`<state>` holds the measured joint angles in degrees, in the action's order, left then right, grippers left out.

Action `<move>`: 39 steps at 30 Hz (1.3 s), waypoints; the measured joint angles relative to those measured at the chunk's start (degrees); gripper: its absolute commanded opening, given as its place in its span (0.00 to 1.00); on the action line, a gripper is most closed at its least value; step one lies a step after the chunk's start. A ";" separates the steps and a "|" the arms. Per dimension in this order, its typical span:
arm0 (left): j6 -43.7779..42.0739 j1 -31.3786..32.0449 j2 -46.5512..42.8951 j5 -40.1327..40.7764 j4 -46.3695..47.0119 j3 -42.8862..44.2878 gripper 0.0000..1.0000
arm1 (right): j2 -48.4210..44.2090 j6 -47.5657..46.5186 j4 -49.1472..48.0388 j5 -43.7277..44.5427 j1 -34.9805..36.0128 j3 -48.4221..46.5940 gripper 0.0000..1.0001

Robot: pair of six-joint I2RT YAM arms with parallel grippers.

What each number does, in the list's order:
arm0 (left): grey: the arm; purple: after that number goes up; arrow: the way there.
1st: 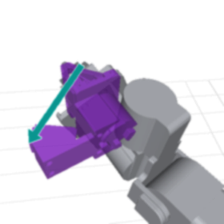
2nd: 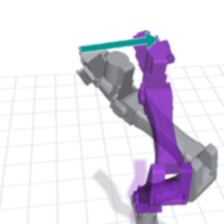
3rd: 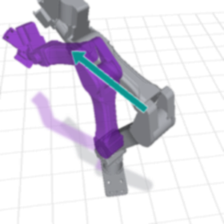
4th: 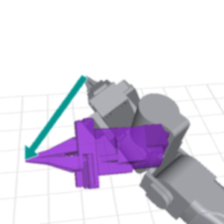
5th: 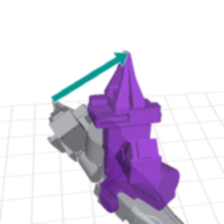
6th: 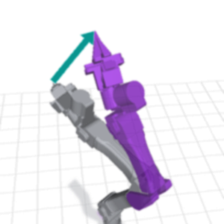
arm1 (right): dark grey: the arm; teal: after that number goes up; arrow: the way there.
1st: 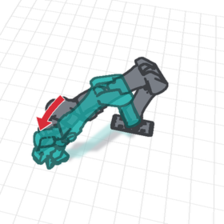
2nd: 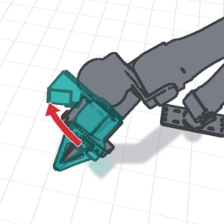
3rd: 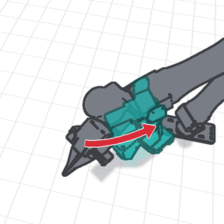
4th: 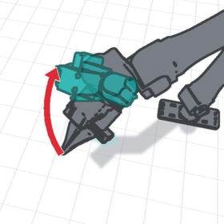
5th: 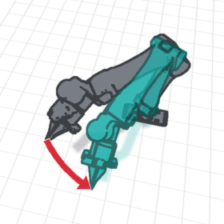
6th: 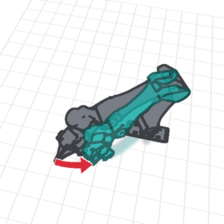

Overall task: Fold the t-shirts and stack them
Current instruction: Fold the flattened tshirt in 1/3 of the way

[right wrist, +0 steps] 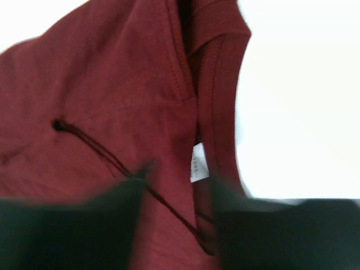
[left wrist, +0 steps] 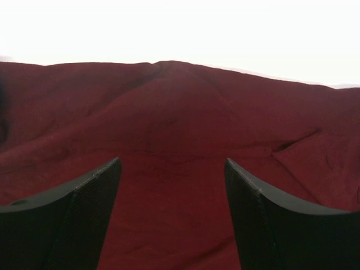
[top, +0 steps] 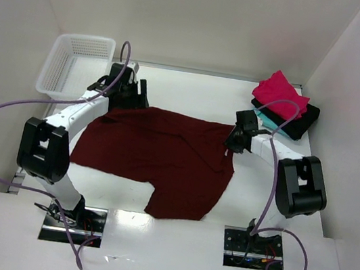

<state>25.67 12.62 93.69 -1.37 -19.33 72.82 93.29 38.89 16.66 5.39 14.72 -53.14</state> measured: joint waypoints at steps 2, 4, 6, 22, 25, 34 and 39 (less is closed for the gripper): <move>0.04 0.00 -0.28 0.02 -0.22 -0.10 0.83 | 3.11 -0.62 -0.07 0.13 0.02 -1.85 0.02; 0.02 0.00 -0.92 0.15 -0.35 -0.32 0.83 | 4.78 -0.79 0.26 0.33 0.02 -2.19 0.00; 0.02 0.00 -1.84 0.20 -0.52 -0.86 0.84 | 5.38 -0.85 0.58 0.41 0.02 -2.29 0.00; 0.02 0.00 -5.82 1.27 -3.11 -3.27 0.84 | 11.23 -4.15 6.21 2.73 -3.61 -10.88 0.00; 0.11 0.00 -6.69 1.47 -3.48 -4.20 0.84 | 11.65 -5.85 7.34 3.16 -6.21 -11.91 0.00; 1.70 0.00 -6.93 1.47 -4.21 -7.71 0.84 | 19.11 -12.97 10.76 6.40 -12.26 -23.55 0.00; 1.81 0.01 -7.31 1.80 -4.29 -8.28 0.85 | 21.18 -15.50 12.19 7.18 -15.06 -28.35 0.00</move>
<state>27.49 12.63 86.38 0.43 -23.62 64.54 114.47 23.39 28.85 12.57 -0.34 -81.50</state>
